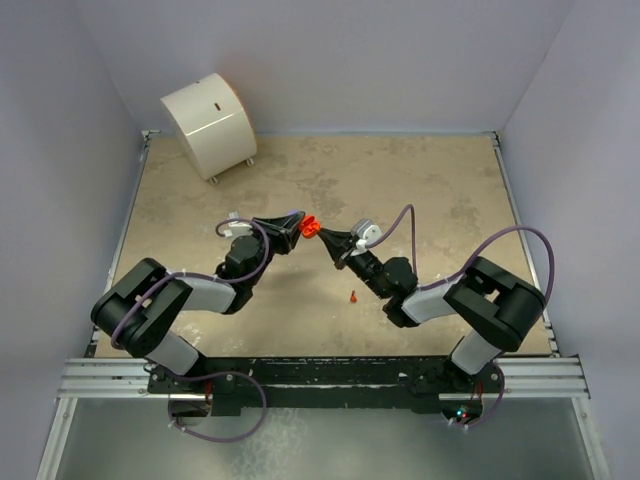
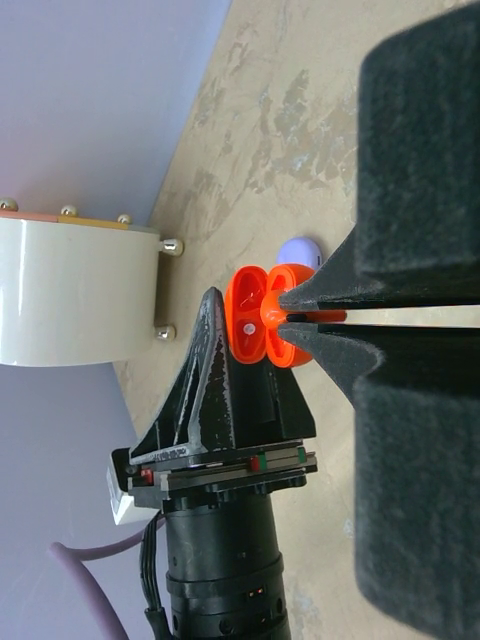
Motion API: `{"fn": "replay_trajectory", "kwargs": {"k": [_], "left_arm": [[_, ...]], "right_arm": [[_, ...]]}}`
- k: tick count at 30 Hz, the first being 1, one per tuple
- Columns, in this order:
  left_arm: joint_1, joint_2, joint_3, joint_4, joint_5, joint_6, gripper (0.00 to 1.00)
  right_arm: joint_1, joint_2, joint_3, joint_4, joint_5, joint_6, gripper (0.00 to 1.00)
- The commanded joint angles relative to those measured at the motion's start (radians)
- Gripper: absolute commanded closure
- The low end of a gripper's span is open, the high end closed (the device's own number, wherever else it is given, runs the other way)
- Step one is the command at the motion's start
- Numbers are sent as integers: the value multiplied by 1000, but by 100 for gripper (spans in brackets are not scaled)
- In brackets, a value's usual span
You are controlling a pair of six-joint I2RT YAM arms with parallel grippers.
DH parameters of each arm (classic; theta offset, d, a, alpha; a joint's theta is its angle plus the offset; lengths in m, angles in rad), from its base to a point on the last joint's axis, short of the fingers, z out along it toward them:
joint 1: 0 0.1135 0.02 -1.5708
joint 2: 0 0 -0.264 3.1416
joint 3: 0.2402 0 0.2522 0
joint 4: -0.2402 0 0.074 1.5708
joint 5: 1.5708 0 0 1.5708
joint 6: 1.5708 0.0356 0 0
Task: Insert the wireless bluetooth earbuds into the charging case
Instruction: Place the earbud in the charging case.
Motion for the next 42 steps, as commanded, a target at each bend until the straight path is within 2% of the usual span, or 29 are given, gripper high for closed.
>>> {"fn": "replay_trajectory", "kwargs": {"k": [1,18,34,42], "left_arm": [[-15,9,42,37,9,-7,100],[-33,10,17,35,6,-7,100],[-36,53,-5,88,13,-22,100],[-35,42,-14,94,-10,-32,100]], "right_arm": [[4,5,27,573,-21,-30,100],[-8,63,34,767,-19,-45,100],[-31,69,61,803,-47,-59,100],[-65,89,127,804,-92,-72,100]]}}
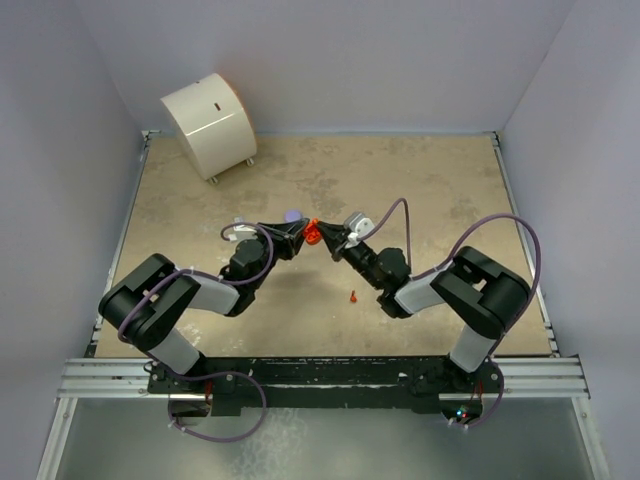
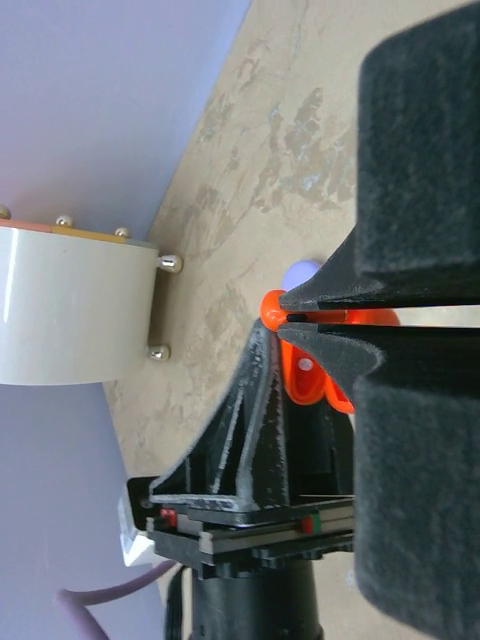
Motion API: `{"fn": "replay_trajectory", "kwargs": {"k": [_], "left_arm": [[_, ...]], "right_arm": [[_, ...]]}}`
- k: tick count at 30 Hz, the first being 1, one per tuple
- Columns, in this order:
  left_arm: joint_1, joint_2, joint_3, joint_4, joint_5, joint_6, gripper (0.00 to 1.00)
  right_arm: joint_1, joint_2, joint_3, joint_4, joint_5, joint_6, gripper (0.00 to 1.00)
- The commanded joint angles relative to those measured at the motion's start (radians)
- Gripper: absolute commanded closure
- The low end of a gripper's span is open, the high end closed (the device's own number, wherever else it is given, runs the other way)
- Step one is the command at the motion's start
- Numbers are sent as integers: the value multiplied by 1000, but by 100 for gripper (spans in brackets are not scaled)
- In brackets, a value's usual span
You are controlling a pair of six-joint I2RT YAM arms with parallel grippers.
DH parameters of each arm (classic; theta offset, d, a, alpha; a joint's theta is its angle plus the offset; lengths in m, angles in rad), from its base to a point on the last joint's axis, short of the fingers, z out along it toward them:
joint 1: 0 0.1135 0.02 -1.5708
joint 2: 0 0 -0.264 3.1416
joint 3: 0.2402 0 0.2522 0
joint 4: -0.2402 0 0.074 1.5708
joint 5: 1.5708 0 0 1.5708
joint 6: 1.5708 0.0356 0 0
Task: Insert the wireless bluetooth earbuds into the charging case
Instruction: Place the earbud in the charging case.
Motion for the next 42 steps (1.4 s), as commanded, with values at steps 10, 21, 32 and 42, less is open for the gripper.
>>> {"fn": "replay_trajectory", "kwargs": {"k": [10,21,32,42], "left_arm": [[52,-37,22,41,-9,-19,100],[132,-109,92,-57,21,8,100],[136,-110,105,-67,31,9,100],[136,-92,123,-57,36,7,100]], "right_arm": [[-52,-1,144,787,-121,-8,100],[-96,66,241,800,-215,14,100],[-107,90,277,804,-245,46,100],[-108,91,284,806,-262,67,100]]}}
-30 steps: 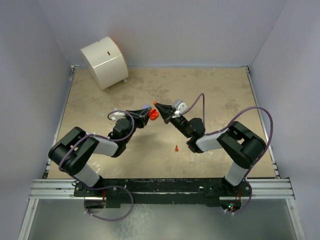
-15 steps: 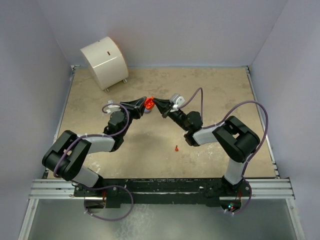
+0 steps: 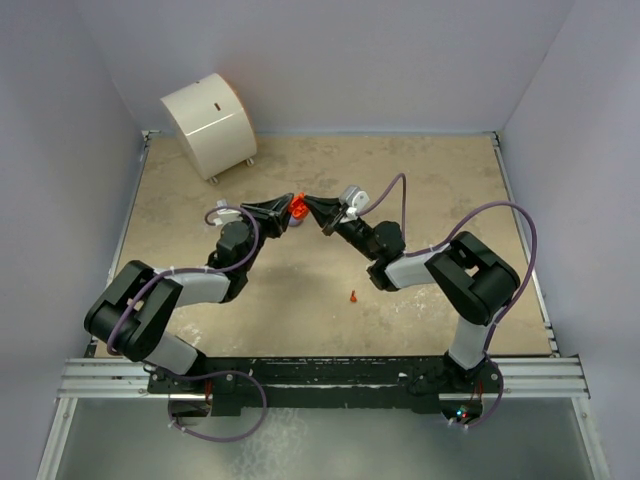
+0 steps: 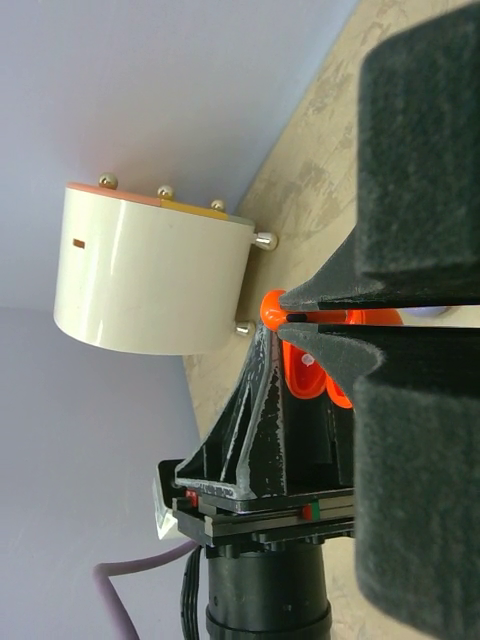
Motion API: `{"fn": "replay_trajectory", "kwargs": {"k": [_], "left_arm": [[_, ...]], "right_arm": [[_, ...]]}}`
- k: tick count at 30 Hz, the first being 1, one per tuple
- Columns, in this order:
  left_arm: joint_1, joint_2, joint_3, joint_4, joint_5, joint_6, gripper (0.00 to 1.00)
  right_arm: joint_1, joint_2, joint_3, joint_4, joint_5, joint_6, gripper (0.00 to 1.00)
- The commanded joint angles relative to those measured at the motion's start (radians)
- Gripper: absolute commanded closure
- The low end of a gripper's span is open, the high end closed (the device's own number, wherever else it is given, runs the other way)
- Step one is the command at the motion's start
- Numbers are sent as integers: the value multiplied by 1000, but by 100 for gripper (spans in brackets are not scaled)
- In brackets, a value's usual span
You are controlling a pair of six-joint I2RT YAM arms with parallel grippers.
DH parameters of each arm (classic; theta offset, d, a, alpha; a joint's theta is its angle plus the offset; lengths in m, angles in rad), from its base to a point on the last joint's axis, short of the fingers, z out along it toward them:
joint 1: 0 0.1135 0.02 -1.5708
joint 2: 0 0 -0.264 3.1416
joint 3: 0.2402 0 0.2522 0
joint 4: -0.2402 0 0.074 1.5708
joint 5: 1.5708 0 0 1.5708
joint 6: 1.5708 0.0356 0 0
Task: Insert the wireless bluetooth earbuds into the charging case
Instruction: Place the earbud in the charging case.
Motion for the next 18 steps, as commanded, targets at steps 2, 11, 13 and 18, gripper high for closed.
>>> {"fn": "replay_trajectory", "kwargs": {"k": [2,11,13,18], "left_arm": [[4,-6,47,32,12,15,100],[4,-3,66,25,14,17,100],[4,-1,69,24,15,17,100],[4,2,75,24,17,18,100]], "right_arm": [[-3,-7,36,811,-29,16,100],[-3,-4,35,811,-37,27,100],[-3,-4,34,811,-38,29,100],[-3,-2,36,811,-39,29,100]]}}
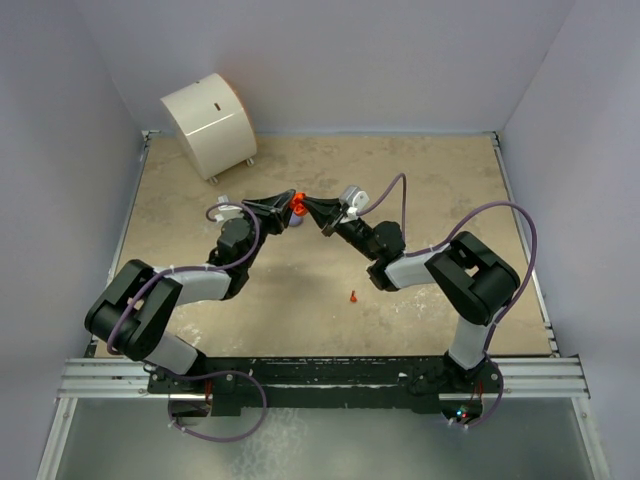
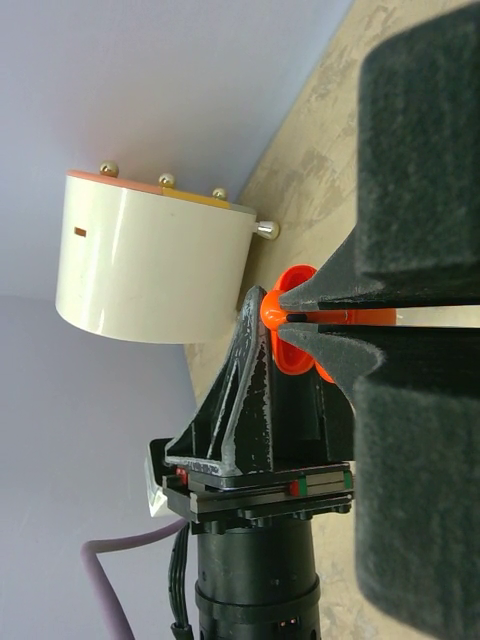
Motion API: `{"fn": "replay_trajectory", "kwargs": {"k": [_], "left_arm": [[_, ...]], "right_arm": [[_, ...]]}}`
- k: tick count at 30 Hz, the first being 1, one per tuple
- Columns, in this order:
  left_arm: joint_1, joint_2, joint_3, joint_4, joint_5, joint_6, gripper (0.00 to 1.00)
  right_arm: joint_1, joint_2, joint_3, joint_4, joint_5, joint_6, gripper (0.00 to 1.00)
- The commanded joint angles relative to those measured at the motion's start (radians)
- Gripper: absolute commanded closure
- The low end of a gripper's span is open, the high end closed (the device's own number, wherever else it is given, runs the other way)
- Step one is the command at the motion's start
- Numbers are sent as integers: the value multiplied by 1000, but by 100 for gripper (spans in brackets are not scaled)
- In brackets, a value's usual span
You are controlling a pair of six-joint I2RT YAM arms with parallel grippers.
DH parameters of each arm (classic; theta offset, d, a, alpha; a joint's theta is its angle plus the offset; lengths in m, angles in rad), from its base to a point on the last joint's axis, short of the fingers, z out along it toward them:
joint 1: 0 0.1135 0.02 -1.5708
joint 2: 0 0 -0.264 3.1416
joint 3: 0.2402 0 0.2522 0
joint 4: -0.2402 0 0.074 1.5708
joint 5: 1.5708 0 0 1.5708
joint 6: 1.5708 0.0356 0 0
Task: Insert the wireless bluetooth earbuds into the charging case
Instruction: Place the earbud in the charging case.
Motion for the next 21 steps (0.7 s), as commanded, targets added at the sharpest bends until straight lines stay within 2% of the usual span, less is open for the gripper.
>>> {"fn": "replay_trajectory", "kwargs": {"k": [1,21], "left_arm": [[4,-3,44,29,9,12,100],[4,-16,50,28,3,6,100]], "right_arm": [[-3,-1,35,808,-18,7,100],[-3,-5,13,808,3,1,100]]}}
